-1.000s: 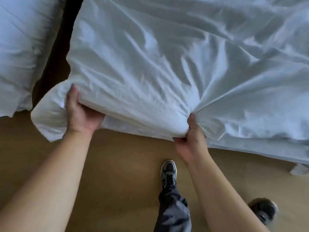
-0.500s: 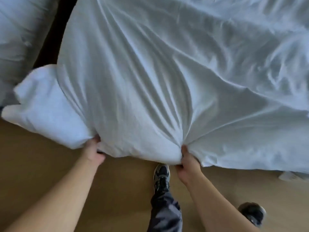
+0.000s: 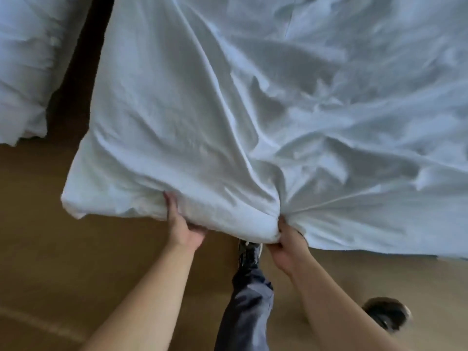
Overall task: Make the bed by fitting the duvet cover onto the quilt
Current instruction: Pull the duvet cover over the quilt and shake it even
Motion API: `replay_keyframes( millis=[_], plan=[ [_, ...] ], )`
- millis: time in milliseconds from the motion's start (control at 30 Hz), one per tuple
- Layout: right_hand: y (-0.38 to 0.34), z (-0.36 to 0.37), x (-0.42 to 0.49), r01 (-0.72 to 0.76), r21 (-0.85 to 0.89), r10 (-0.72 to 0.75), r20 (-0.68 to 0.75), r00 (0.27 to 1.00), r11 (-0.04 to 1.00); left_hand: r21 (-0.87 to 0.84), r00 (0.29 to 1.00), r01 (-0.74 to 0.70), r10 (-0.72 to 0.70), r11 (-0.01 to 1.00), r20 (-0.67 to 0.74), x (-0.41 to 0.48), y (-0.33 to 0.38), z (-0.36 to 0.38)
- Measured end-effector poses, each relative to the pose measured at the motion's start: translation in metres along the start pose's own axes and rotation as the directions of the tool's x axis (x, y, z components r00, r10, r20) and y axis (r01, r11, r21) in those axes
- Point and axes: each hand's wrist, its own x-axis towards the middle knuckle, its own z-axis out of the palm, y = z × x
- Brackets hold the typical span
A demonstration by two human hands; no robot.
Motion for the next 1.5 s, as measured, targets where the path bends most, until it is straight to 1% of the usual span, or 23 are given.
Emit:
replay_keyframes(
  millis=[67,100,133,200,267,333,433,500,567,600,667,700,767,867,967,1033,1100,1133,1200,1300,1333,1400,1500],
  plan=[
    [0.001,-0.002,-0.007,-0.031,0.02,0.029,0.087,0.996,0.999,0.082,0.966,0.182,-0.194,0.98,0.17,-0.026,-0.063,0.032],
    [0.0,-0.006,-0.01,-0.028,0.042,0.022,0.128,0.992,0.999,0.115,0.934,0.278,-0.296,0.954,0.198,-0.04,-0.093,0.051],
    [-0.005,-0.013,-0.013,-0.017,0.089,0.003,0.154,0.988,0.996,0.133,0.928,0.315,-0.334,0.94,0.166,-0.051,-0.114,0.072],
    [-0.026,-0.04,-0.016,-0.017,0.23,-0.039,0.238,0.97,0.973,0.131,0.945,0.28,-0.297,0.951,0.135,-0.059,-0.133,0.105],
    [-0.062,-0.08,-0.014,-0.012,0.39,-0.11,0.289,0.951,0.921,0.107,0.984,0.148,-0.157,0.983,0.079,-0.043,-0.136,0.122],
    [-0.109,-0.126,-0.006,0.109,0.53,-0.25,0.203,0.947,0.841,0.068,0.999,0.033,-0.035,0.997,0.02,-0.027,-0.127,0.121],
    [-0.174,-0.176,-0.007,0.285,0.446,-0.33,0.023,0.944,0.848,-0.008,0.998,-0.039,0.038,0.999,-0.051,-0.04,-0.139,0.126],
    [-0.201,-0.198,-0.012,0.323,0.334,-0.294,-0.137,0.946,0.886,-0.129,0.998,-0.01,0.003,0.992,-0.06,-0.062,-0.178,0.141],
    [-0.215,-0.218,-0.012,0.334,0.293,-0.276,-0.221,0.935,0.896,-0.133,0.991,0.13,-0.129,0.983,0.014,-0.089,-0.238,0.168],
    [-0.219,-0.226,-0.011,0.327,0.27,-0.276,-0.208,0.938,0.906,-0.074,0.977,0.211,-0.207,0.975,0.055,-0.1,-0.272,0.184],
    [-0.225,-0.243,-0.013,0.286,0.27,-0.266,-0.107,0.958,0.919,0.033,0.901,0.358,-0.355,0.933,0.248,-0.12,-0.33,0.226],
    [-0.231,-0.254,-0.017,0.273,0.306,-0.267,-0.06,0.962,0.912,0.047,0.866,0.382,-0.376,0.923,0.329,-0.125,-0.353,0.25],
    [-0.253,-0.286,-0.023,0.27,0.427,-0.269,-0.063,0.961,0.863,0.032,0.899,0.327,-0.321,0.944,0.297,-0.123,-0.376,0.287],
    [-0.308,-0.35,-0.02,0.291,0.643,-0.314,-0.082,0.946,0.708,0.006,0.97,0.172,-0.171,0.985,0.171,-0.108,-0.36,0.309],
    [-0.363,-0.388,-0.016,0.253,0.69,-0.368,0.021,0.93,0.679,-0.037,0.986,0.017,-0.011,0.999,0.166,-0.109,-0.35,0.318],
    [-0.393,-0.396,-0.014,0.197,0.751,-0.416,0.112,0.902,0.63,0.01,0.974,0.006,-0.008,1.0,0.226,-0.125,-0.38,0.334],
    [-0.419,-0.406,-0.012,0.144,0.79,-0.42,0.153,0.894,0.596,0.177,0.949,0.087,-0.135,0.98,0.283,-0.147,-0.435,0.356],
    [-0.431,-0.413,-0.012,0.132,0.781,-0.417,0.175,0.892,0.61,0.248,0.946,0.13,-0.195,0.96,0.26,-0.157,-0.465,0.368],
    [-0.449,-0.427,-0.014,0.08,0.69,-0.397,0.313,0.862,0.719,0.279,0.96,0.177,-0.228,0.944,0.164,-0.166,-0.509,0.392],
    [-0.445,-0.447,-0.025,0.075,0.454,-0.302,0.45,0.841,0.888,0.154,0.914,0.231,-0.268,0.961,0.303,-0.164,-0.531,0.424],
    [-0.432,-0.456,-0.025,0.071,0.429,-0.282,0.453,0.846,0.901,0.127,0.898,0.242,-0.272,0.962,0.347,-0.162,-0.531,0.428],
    [-0.405,-0.475,-0.024,0.008,0.461,-0.254,0.473,0.844,0.887,0.09,0.907,0.24,-0.256,0.967,0.334,-0.16,-0.528,0.425],
    [-0.404,-0.488,-0.014,-0.016,0.602,-0.325,0.453,0.83,0.798,0.094,0.918,0.258,-0.274,0.962,0.286,-0.165,-0.528,0.401]
  ],
)
